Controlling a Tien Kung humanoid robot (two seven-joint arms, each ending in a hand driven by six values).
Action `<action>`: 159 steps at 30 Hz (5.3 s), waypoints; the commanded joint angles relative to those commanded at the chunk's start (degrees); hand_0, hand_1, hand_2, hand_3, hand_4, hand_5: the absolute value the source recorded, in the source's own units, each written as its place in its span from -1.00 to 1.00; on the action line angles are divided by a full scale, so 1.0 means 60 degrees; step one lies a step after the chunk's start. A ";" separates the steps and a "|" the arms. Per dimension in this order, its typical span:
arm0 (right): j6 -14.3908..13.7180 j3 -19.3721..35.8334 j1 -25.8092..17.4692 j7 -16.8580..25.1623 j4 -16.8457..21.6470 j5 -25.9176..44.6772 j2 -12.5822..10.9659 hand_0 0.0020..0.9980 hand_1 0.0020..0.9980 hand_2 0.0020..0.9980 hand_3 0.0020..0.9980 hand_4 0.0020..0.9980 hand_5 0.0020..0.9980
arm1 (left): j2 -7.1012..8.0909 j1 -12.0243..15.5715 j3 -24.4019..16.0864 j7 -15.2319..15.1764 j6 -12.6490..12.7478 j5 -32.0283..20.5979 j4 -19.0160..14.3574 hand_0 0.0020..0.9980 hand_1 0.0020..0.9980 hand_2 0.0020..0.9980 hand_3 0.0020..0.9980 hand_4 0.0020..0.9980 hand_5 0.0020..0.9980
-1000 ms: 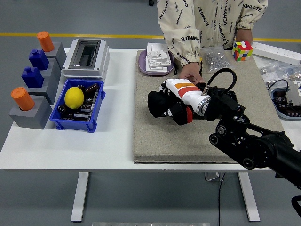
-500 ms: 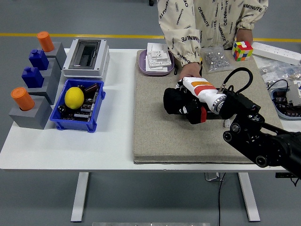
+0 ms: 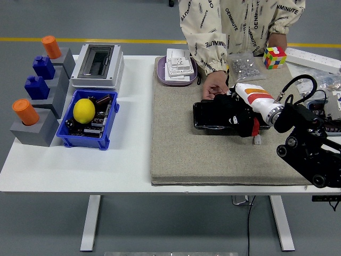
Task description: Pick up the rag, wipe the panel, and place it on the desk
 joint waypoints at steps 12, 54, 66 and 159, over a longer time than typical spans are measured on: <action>0.0041 0.0538 -0.0339 -0.0003 -0.0105 -0.0043 -0.0789 -0.48 -0.32 -0.15 -0.15 0.99 -0.95 | 0.0002 0.0053 0.0025 0.0006 -0.0002 0.0003 0.0000 0.29 0.39 0.47 0.13 0.19 -0.06; 0.0054 0.0995 -0.0523 -0.0011 -0.0300 -0.0150 -0.0786 -0.49 -0.32 -0.15 -0.15 0.99 -0.94 | -0.0033 -0.0014 -0.0044 -0.0001 -0.0002 0.0021 0.0000 0.29 0.38 0.47 0.13 0.19 -0.06; 0.0027 0.0634 -0.0120 0.0008 -0.0421 -0.0065 -0.0092 -0.49 -0.32 -0.15 -0.15 0.99 -0.94 | -0.0006 -0.0038 -0.0043 0.0005 -0.0001 0.0038 0.0000 0.28 0.38 0.47 0.13 0.19 -0.06; 0.0087 0.1560 -0.1027 -0.0124 -0.1070 -0.0230 -0.1551 -0.47 -0.32 -0.15 -0.15 0.99 -0.94 | 0.0002 0.0028 -0.0101 -0.0009 0.0001 0.0094 0.0000 0.29 0.38 0.47 0.13 0.18 -0.06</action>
